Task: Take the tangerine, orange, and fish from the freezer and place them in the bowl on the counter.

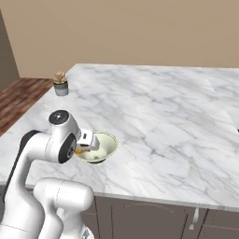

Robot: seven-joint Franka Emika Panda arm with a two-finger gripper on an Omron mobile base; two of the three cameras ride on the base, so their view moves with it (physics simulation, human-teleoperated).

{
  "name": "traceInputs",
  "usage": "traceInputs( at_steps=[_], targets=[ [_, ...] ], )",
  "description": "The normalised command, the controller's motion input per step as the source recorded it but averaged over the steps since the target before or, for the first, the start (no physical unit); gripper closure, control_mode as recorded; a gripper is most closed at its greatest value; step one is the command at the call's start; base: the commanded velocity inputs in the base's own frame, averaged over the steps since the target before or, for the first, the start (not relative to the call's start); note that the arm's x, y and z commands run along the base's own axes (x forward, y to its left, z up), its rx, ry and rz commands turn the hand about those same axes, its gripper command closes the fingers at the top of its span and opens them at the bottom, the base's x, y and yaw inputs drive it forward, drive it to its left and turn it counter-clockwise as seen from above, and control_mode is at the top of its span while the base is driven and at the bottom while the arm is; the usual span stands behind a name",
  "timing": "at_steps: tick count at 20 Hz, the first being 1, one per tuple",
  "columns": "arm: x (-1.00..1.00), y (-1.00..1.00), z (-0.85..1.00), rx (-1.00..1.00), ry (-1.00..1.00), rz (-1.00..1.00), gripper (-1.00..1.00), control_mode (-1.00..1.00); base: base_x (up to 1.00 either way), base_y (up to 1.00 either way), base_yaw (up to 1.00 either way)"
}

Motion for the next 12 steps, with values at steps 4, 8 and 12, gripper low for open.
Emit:
traceInputs(
  at_steps=[4, 8, 12],
  targets=[
    [0.58, -0.09, -0.57, 0.00, 0.04, 0.01, 1.00, -1.00, 0.00, 0.00, 0.00],
    [0.58, -0.13, -0.40, 0.01, 0.06, 0.02, 1.00, -1.00, 0.00, 0.00, 0.00],
    [0.50, -0.09, -0.23, 0.00, 0.05, 0.01, 1.00, -1.00, 0.00, 0.00, 0.00]
  ],
)
